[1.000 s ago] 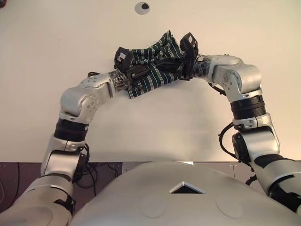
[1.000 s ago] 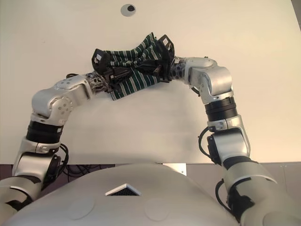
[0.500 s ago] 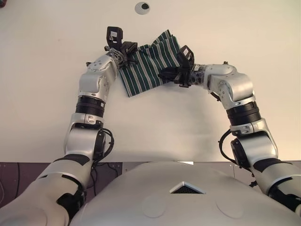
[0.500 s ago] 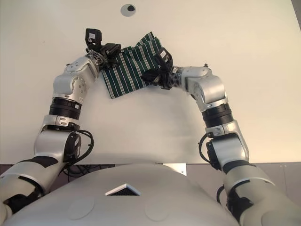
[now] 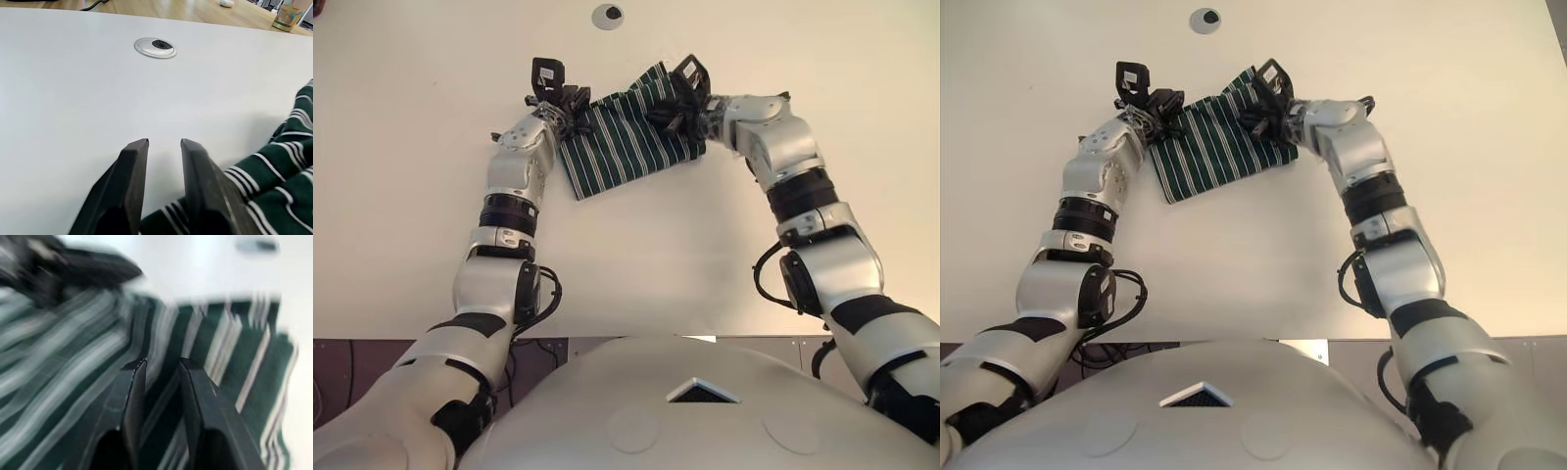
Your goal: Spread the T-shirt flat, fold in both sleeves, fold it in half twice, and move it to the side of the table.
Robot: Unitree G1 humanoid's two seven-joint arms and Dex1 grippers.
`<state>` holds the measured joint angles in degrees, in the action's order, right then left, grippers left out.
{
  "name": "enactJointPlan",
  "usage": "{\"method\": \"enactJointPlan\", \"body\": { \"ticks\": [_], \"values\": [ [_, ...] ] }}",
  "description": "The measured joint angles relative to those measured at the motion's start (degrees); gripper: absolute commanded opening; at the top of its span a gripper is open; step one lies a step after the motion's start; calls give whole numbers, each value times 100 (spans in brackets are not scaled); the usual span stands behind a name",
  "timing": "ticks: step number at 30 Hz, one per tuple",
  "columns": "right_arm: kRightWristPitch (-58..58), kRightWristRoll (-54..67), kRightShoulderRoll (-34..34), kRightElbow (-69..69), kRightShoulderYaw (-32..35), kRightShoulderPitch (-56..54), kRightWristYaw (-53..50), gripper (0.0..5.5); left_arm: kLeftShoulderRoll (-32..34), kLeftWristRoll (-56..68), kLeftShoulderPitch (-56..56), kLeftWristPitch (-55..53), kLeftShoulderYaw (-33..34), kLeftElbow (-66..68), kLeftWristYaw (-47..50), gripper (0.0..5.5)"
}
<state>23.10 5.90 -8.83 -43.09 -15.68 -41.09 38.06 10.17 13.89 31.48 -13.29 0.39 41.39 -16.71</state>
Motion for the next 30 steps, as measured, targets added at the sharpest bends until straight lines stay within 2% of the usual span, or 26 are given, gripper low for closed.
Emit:
{"method": "enactJointPlan", "body": {
  "ticks": [6,11,18,21,25,30],
  "values": [
    [-1350,-195,592,-1891,471,-794,-798,117,23,-132,-193,1,61,-217,-66,116],
    [-1797,-207,618,-2321,699,-1017,-858,117,-1,-229,-202,-2,60,-223,-60,116],
    [-1933,-833,602,-2841,618,-1107,-1326,117,-24,-391,-312,33,62,-415,26,116],
    [-1949,-1049,542,-2904,548,-1117,-1442,117,1,-389,-457,381,377,-737,367,116],
    [-1975,-1097,-64,-2858,575,-925,-1468,117,176,250,48,807,1412,-1816,843,116],
    [-1636,-1067,-1368,-2722,882,-552,-1729,117,407,267,-366,733,1688,-2355,936,116]
  ]
}}
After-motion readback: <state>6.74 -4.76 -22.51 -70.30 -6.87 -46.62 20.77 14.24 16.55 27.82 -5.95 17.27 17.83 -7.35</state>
